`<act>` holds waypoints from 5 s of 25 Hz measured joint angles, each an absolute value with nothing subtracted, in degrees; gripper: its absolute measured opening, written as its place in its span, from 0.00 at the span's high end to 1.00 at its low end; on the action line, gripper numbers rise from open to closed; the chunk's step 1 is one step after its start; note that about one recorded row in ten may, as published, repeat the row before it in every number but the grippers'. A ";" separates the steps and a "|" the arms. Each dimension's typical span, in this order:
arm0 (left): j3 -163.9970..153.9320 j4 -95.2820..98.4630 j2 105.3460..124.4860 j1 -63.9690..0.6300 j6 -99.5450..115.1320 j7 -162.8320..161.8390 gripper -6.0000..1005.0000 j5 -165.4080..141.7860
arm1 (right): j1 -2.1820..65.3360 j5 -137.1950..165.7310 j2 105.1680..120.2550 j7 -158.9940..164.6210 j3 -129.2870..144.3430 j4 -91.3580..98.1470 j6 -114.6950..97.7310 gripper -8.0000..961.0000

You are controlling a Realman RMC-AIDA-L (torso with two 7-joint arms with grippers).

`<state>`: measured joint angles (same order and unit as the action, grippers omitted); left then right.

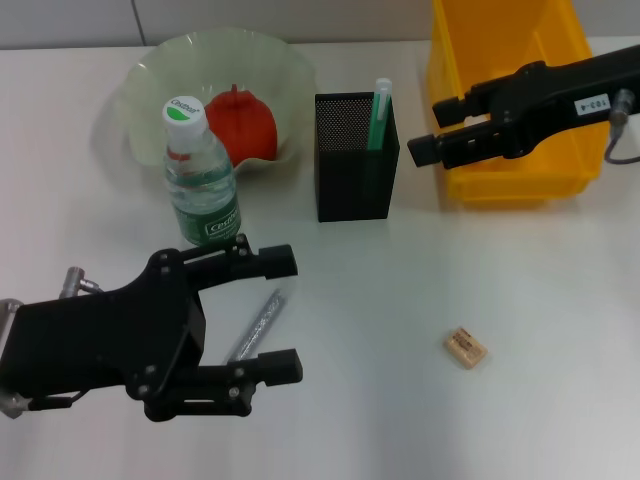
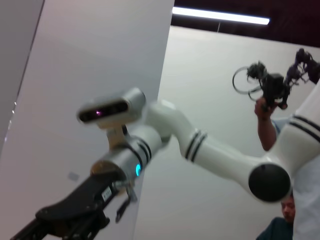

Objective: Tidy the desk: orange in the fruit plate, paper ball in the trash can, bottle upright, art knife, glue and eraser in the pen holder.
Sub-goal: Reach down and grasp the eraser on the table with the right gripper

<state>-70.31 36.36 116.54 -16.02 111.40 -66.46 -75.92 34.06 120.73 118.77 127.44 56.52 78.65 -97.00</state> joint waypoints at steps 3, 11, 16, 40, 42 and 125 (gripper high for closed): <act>-69.97 36.33 116.51 -16.03 110.94 -66.12 0.19 -77.06 | 37.65 127.18 118.74 132.46 56.84 79.81 -99.95 0.27; -68.38 35.86 115.99 -15.23 109.67 -66.09 0.19 -77.23 | 46.59 142.17 118.68 146.64 65.23 82.37 -110.36 0.27; -67.91 34.51 115.93 -15.20 109.05 -65.07 0.19 -77.26 | 50.97 151.13 119.06 152.05 73.65 79.34 -111.62 0.27; -66.97 27.76 116.13 -15.27 105.07 -52.91 0.19 -79.58 | 56.12 149.19 119.80 154.93 86.94 56.58 -105.29 0.27; -66.97 27.71 116.14 -15.30 104.91 -52.90 0.19 -79.62 | 56.14 149.16 119.80 154.94 86.96 56.12 -105.15 0.27; -67.10 27.59 117.07 -15.91 99.30 -52.73 0.20 -80.23 | 56.87 145.11 119.88 155.23 93.78 46.02 -93.76 0.46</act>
